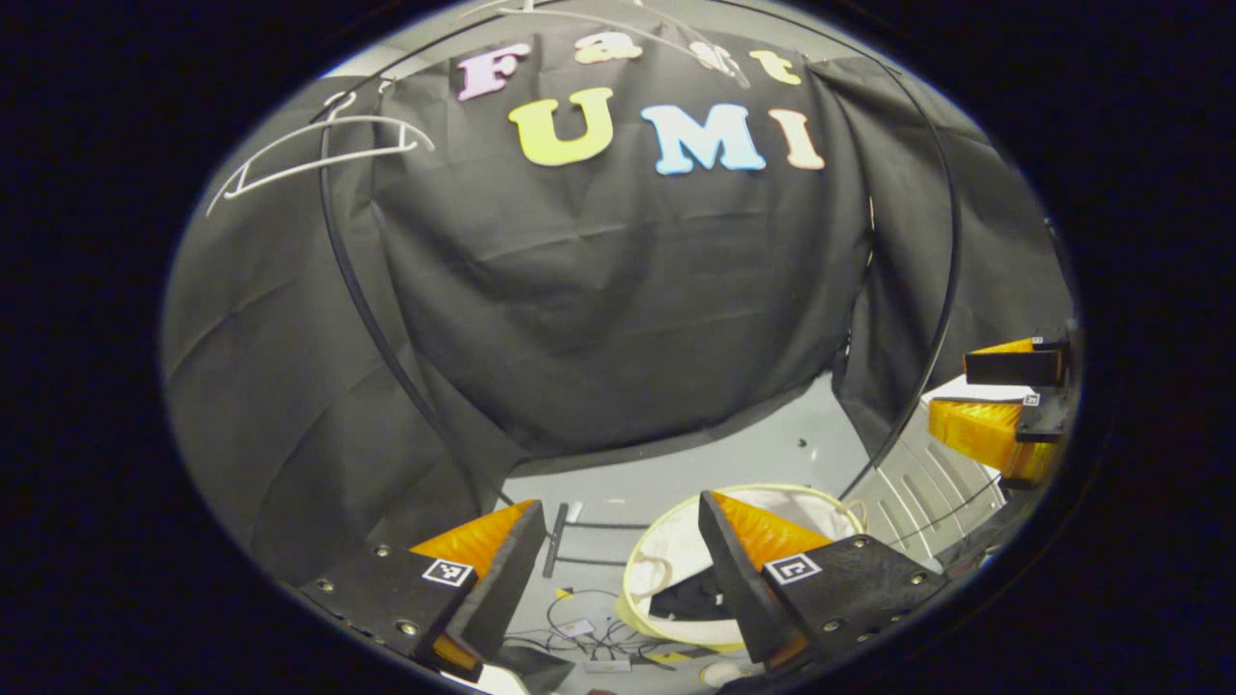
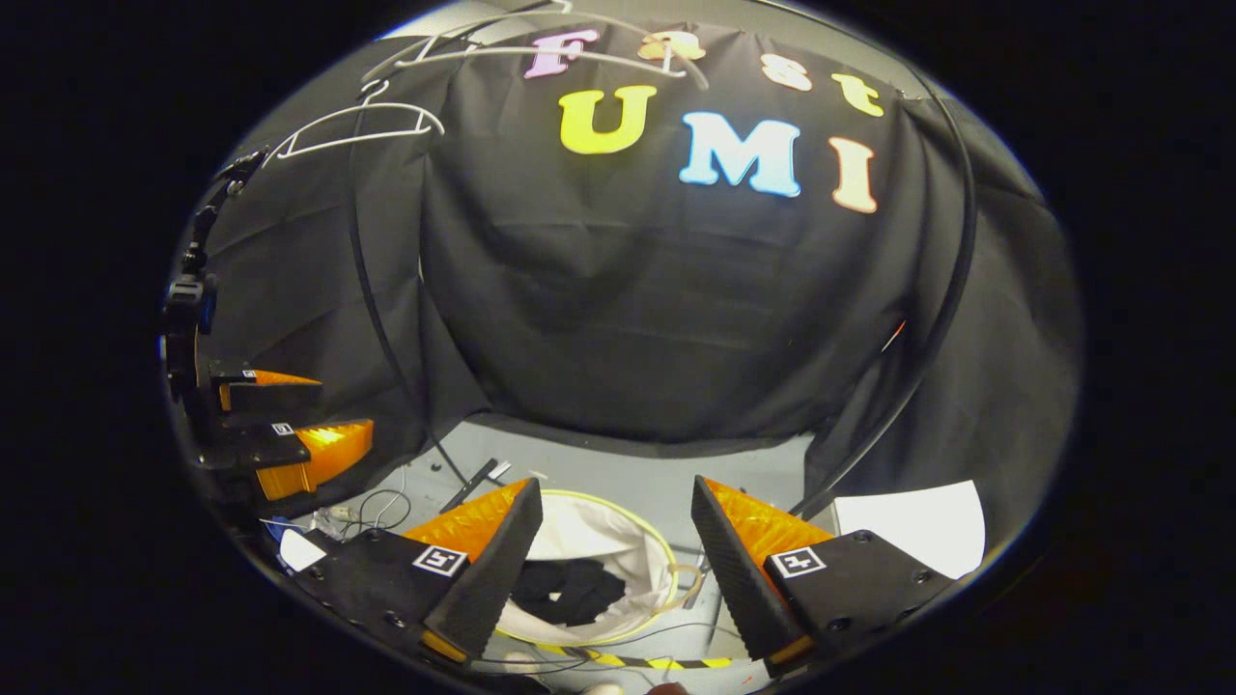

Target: Grasp the clothes on the hanger with both hands and then place them into the laundry hamper below.

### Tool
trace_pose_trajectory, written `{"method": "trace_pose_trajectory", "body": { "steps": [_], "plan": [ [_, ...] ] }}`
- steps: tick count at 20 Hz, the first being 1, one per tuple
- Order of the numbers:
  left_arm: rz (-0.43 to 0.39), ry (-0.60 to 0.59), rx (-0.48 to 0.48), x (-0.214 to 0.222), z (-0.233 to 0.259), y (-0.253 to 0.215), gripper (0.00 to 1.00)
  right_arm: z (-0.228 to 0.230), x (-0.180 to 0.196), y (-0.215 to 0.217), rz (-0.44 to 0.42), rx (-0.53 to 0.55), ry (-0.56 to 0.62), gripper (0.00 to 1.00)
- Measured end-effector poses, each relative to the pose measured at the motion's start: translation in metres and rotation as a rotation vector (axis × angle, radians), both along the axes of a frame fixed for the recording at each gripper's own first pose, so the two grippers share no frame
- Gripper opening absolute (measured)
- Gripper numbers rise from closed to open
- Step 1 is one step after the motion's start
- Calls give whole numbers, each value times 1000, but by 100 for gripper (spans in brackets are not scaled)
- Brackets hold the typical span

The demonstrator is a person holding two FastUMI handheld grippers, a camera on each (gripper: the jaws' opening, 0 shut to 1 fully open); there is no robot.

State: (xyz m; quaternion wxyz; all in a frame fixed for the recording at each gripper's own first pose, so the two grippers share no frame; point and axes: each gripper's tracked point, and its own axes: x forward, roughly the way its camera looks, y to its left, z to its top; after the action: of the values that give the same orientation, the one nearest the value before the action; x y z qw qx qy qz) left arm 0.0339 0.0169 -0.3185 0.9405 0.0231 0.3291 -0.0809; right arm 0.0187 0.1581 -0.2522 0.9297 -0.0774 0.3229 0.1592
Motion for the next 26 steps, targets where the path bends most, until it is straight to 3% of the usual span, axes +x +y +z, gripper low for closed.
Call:
{"method": "trace_pose_trajectory", "body": {
  "steps": [6,14,20,26],
  "plan": [
    [92,-198,-17,11,95,15,94,78,8,-46,-52,74,-157,98],
    [182,-400,-63,-28,213,11,94,186,-2,-116,-95,99,-376,97],
    [208,-516,-55,-62,279,23,93,233,-31,-150,-127,117,-480,97],
    [226,-581,-32,-100,313,29,93,254,-65,-176,-177,127,-531,98]
  ]
}}
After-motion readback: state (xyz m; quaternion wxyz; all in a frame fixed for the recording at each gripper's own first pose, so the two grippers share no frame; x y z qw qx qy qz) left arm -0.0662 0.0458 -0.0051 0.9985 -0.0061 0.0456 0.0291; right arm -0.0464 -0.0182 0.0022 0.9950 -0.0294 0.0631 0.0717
